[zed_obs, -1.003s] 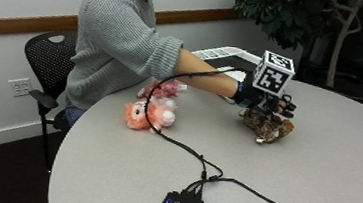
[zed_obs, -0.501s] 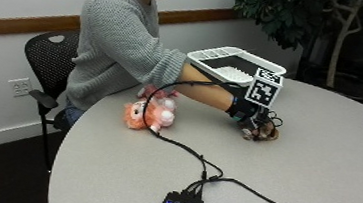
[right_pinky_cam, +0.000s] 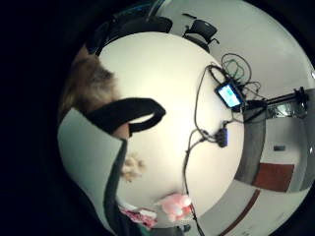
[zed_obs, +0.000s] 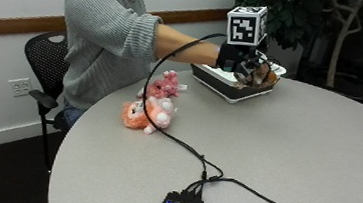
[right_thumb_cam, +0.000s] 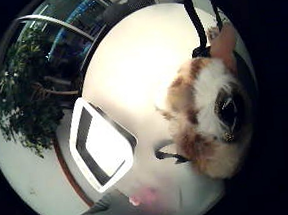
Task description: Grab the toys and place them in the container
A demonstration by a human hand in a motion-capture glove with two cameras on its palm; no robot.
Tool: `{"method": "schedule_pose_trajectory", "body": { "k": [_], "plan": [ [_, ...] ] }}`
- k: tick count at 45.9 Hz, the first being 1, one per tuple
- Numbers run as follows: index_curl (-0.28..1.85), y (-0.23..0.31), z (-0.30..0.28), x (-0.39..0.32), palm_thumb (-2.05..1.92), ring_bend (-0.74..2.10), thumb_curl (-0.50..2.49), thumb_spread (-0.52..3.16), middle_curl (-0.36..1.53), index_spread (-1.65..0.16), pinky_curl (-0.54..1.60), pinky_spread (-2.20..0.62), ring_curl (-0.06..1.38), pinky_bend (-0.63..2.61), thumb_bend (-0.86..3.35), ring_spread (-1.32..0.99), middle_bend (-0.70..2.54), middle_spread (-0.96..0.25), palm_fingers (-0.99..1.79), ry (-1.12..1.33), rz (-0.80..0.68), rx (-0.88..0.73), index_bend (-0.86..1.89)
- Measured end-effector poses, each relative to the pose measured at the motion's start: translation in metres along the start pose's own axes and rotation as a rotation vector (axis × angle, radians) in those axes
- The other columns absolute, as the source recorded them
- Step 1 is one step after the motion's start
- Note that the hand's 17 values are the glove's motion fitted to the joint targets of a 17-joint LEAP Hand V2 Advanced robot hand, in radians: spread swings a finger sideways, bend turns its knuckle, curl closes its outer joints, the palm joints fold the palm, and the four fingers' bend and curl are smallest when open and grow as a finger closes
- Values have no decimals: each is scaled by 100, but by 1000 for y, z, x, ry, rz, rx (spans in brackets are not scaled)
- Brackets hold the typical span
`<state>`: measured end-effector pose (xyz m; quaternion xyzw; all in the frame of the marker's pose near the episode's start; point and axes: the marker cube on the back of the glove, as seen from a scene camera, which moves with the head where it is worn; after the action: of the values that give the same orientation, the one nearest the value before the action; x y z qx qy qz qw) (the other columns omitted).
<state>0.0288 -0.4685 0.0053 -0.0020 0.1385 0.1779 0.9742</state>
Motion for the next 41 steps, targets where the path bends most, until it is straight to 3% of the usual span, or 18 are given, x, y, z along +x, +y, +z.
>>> {"method": "schedule_pose_trajectory", "body": {
  "k": [9,14,18,27,30,33,37,41],
  "plan": [
    [64,50,-3,-156,65,72,69,94,54,-42,41,-40,33,104,10,-48,63,-27,79,-150,-293,-37,39],
    [68,89,2,-250,64,72,71,92,57,-43,42,-40,35,106,8,-50,62,-29,76,-131,-486,-49,39],
    [71,111,10,-293,64,73,73,92,59,-43,43,-40,36,109,7,-50,61,-29,74,-108,-559,-64,38],
    [75,126,46,-291,58,73,74,96,63,-45,45,-38,39,114,2,-48,59,-30,60,14,-453,-125,29],
    [77,131,58,-285,37,59,66,109,63,-43,46,-29,38,113,-8,-43,57,-29,30,59,-427,-183,30],
    [73,138,59,-281,13,41,57,110,56,-39,51,-17,36,129,-15,-28,31,-23,-27,17,-451,-222,16],
    [62,148,55,-280,-3,24,50,111,49,-39,46,-7,28,129,-11,-18,19,-19,-29,-48,-517,-236,9],
    [56,151,53,-265,-8,17,45,113,46,-37,44,0,25,125,-8,-12,15,-16,-25,36,-482,-214,9]
  ]
}}
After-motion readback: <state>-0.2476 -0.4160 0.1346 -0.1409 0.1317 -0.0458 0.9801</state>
